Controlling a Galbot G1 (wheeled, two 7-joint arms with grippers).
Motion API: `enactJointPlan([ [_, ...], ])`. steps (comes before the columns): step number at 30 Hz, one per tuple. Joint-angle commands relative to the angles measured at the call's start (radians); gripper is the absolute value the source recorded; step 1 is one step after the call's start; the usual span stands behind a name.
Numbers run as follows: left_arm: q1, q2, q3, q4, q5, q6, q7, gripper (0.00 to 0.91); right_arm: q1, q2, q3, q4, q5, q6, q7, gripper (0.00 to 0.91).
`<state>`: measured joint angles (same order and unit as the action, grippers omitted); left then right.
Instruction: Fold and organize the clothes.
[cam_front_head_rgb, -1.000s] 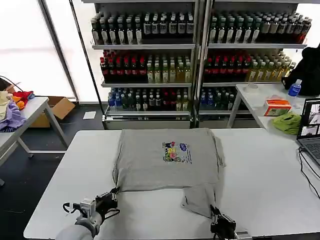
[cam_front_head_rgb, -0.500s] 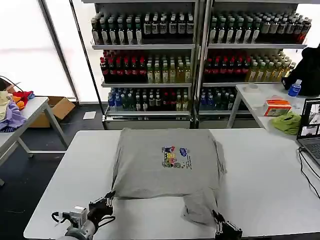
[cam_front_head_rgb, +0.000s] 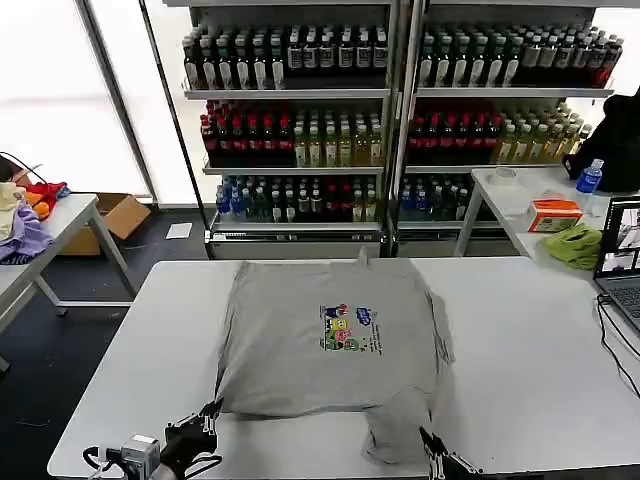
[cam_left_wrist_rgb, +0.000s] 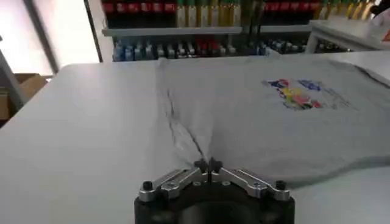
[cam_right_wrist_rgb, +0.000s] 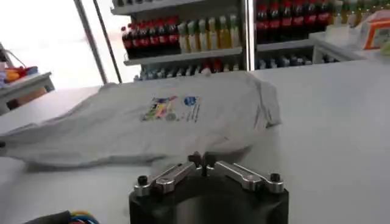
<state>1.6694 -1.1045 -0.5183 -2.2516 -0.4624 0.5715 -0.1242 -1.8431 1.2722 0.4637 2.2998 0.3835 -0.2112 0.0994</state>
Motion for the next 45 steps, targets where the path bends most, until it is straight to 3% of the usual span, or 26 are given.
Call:
enactJointPlan([
  [1, -0.268, 0.116, 0.048, 0.115, -0.130, 0.006, 0.015, 0.010, 0.249, 0.033, -0.025, -0.077, 0.060, 0.000, 0.047, 0.000],
  [9, -0.513, 0.170, 0.148, 0.275, -0.194, 0.006, 0.016, 0.010, 0.483, 0.033, -0.029, -0.210, 0.104, -0.052, 0.087, 0.000],
  [22, -0.776, 0.115, 0.289, 0.562, -0.193, 0.005, 0.015, 0.010, 0.809, 0.043, -0.112, -0.589, 0.046, -0.084, 0.088, 0.000],
  [24, -0.788, 0.103, 0.292, 0.596, -0.194, 0.005, 0.016, 0.141, 0.850, 0.049, -0.129, -0.653, 0.012, -0.080, 0.083, 0.000],
  [25, -0.788, 0.099, 0.293, 0.608, -0.193, 0.005, 0.017, 0.443, 0.863, 0.055, -0.134, -0.677, 0.001, -0.086, 0.075, 0.786],
  [26, -0.787, 0.098, 0.293, 0.611, -0.193, 0.005, 0.017, 0.453, 0.871, 0.058, -0.138, -0.687, 0.002, -0.092, 0.069, 0.907],
  [28, -0.772, 0.094, 0.288, 0.615, -0.186, 0.005, 0.020, 0.504, 0.894, 0.072, -0.154, -0.713, 0.002, -0.108, 0.056, 0.907],
  [29, -0.764, 0.092, 0.283, 0.612, -0.185, 0.005, 0.021, 0.806, 0.901, 0.078, -0.159, -0.718, 0.004, -0.115, 0.047, 0.907],
  [30, -0.762, 0.092, 0.276, 0.611, -0.184, 0.005, 0.021, 0.907, 0.904, 0.081, -0.166, -0.719, 0.008, -0.113, 0.036, 0.907],
  [40, -0.672, 0.116, 0.179, 0.498, -0.151, 0.005, 0.021, 0.907, 0.853, 0.046, -0.162, -0.633, 0.004, -0.147, 0.013, 0.907],
  [45, -0.604, 0.129, 0.135, 0.381, -0.147, 0.005, 0.021, 0.907, 0.758, 0.012, -0.123, -0.510, 0.029, -0.161, 0.017, 0.907],
])
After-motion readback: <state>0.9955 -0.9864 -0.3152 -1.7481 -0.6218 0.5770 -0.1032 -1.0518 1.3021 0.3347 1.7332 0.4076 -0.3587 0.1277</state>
